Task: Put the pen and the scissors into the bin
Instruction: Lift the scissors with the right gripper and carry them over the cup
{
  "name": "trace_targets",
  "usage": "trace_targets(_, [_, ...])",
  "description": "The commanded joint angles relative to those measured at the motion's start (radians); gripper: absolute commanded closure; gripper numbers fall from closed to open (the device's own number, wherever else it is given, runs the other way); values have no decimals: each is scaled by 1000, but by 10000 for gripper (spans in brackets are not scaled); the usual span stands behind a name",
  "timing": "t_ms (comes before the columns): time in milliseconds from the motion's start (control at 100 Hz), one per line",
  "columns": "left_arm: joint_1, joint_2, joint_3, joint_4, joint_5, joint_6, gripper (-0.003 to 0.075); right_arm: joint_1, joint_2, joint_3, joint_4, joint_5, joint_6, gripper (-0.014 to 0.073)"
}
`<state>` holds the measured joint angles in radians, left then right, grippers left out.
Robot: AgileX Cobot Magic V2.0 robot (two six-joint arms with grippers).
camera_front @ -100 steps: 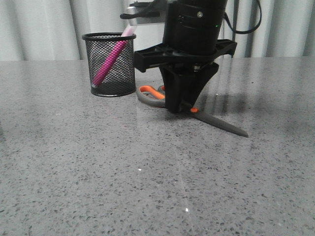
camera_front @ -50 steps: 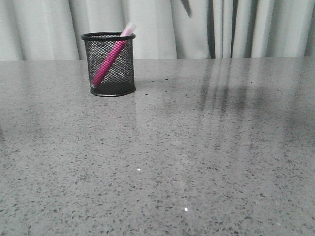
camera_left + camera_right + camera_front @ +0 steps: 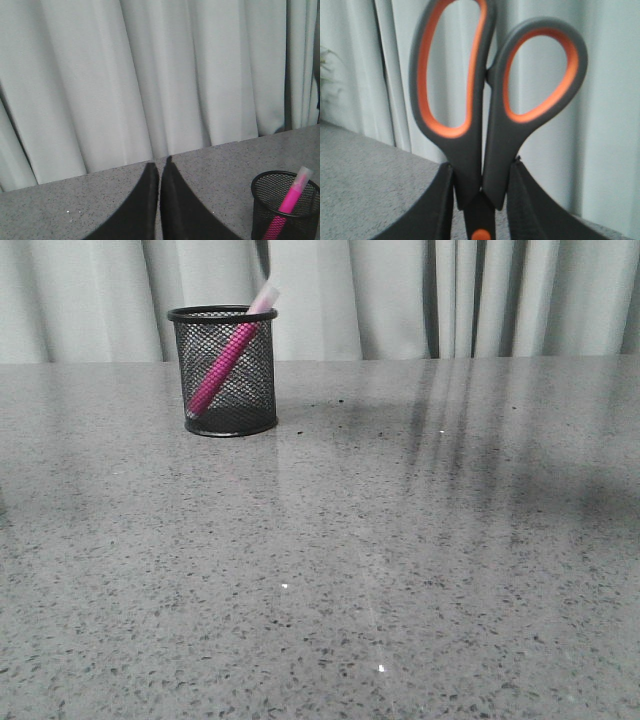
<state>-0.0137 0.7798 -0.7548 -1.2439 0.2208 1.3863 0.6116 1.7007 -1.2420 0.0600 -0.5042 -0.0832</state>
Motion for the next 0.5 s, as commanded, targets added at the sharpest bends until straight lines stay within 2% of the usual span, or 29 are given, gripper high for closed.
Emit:
trace_targets(0, [-9, -7, -29, -20, -24, -1, 739, 9, -14, -52, 0, -122, -8, 666])
trace_targets(490, [-9, -7, -29, -20, -24, -1, 739, 26, 88, -63, 0, -108, 35, 666])
